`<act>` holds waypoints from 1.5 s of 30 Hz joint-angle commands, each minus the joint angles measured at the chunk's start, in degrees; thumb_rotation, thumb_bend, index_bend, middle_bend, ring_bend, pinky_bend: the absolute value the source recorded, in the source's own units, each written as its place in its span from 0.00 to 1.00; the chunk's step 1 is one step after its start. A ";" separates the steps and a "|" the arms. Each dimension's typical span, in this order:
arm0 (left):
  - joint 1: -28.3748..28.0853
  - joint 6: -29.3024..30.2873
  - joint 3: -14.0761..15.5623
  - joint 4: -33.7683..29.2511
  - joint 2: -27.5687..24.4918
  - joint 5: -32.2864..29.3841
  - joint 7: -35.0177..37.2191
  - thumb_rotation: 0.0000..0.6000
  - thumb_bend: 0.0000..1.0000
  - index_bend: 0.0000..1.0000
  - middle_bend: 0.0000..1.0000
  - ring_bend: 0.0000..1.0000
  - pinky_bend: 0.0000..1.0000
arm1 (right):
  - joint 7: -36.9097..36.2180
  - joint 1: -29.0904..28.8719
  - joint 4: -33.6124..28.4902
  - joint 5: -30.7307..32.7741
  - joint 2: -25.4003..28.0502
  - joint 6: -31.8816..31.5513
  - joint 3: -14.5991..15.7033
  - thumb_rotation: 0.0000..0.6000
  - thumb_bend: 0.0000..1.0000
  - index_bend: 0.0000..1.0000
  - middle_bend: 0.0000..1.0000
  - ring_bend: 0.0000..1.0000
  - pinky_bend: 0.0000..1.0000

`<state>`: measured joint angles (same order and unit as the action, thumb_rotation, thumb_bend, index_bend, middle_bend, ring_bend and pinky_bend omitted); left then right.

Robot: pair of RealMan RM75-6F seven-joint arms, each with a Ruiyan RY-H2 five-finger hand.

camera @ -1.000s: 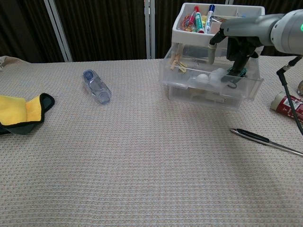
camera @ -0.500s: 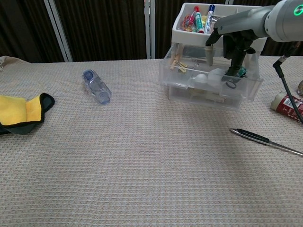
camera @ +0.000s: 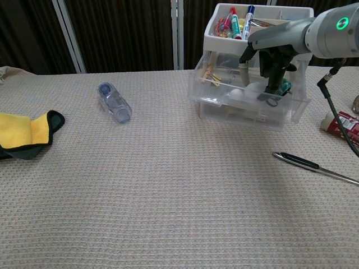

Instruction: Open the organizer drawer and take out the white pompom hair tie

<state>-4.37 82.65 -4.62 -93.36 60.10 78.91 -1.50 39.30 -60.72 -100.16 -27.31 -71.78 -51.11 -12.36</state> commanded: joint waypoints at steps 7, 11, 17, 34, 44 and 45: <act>-0.15 -0.33 -0.02 0.21 0.02 -0.20 0.33 1.00 0.25 0.00 0.00 0.00 0.00 | -2.22 -0.38 0.84 -1.70 -1.26 -1.01 0.71 1.00 0.25 0.57 1.00 1.00 0.79; -0.26 -0.52 0.00 0.30 0.07 -0.27 0.34 1.00 0.25 0.00 0.00 0.00 0.00 | -3.10 -0.28 0.57 -2.79 -1.38 -1.64 0.90 1.00 0.29 0.58 1.00 1.00 0.79; -0.27 -0.47 -0.04 0.36 0.16 -0.39 0.29 1.00 0.25 0.00 0.00 0.00 0.00 | -4.59 0.28 -0.20 -4.56 -1.03 -3.34 0.77 1.00 0.29 0.58 1.00 1.00 0.79; -0.01 0.51 0.16 0.28 0.30 0.45 0.48 1.00 0.25 0.00 0.00 0.00 0.00 | -12.49 9.61 -17.59 -18.98 10.17 -14.08 -0.21 1.00 0.27 0.58 1.00 1.00 0.79; 0.49 1.71 0.33 -0.58 -0.13 1.24 0.48 1.00 0.25 0.00 0.00 0.00 0.00 | -13.19 17.26 -25.60 -31.31 12.73 -17.95 6.52 1.00 0.25 0.56 1.00 1.00 0.79; 0.55 1.83 0.34 -0.65 -0.17 1.30 0.50 1.00 0.25 0.00 0.00 0.00 0.00 | -13.16 17.93 -25.78 -32.39 12.63 -18.10 7.34 1.00 0.25 0.55 1.00 1.00 0.79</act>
<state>-3.85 84.45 -4.29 -93.98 59.95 80.18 -1.01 26.09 -44.39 -124.93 -57.70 -59.38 -68.49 -6.79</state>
